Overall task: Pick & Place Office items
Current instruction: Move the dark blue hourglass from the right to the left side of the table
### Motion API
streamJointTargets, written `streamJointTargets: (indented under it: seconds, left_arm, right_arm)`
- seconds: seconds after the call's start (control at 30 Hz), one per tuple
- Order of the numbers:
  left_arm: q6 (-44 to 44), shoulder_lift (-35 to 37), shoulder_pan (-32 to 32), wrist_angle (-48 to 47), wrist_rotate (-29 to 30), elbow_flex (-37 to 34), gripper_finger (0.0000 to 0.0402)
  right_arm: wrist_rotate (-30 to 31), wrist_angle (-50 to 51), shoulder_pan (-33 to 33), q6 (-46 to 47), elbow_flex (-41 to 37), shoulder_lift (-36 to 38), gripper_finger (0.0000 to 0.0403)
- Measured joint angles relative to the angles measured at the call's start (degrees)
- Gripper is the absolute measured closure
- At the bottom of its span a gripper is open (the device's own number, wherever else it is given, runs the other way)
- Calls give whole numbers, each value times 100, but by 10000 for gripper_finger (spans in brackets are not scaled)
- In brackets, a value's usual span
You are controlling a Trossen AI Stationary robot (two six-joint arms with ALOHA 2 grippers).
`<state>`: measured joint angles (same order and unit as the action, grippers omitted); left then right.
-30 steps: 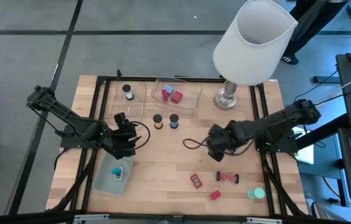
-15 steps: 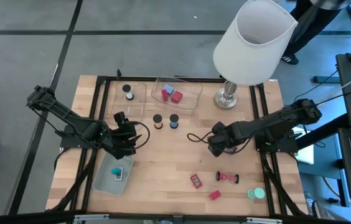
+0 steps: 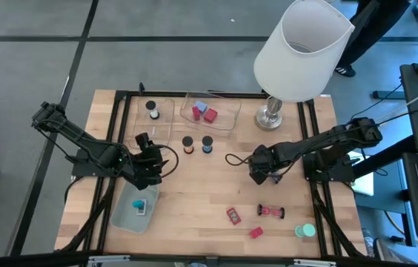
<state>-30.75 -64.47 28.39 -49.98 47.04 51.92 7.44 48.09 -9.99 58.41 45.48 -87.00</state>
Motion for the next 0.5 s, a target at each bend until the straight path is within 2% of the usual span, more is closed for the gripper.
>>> streamJointTargets:
  seconds: [0.27, 0.5]
  left_arm:
    - [3, 0, -1, -1, 153, 0, 160]
    - [3, 0, 0, -2, 176, 0, 160]
  right_arm:
    - [-106, -303, 58, 81, -241, 0, 123]
    - [-106, -445, 58, 81, -241, 0, 182]
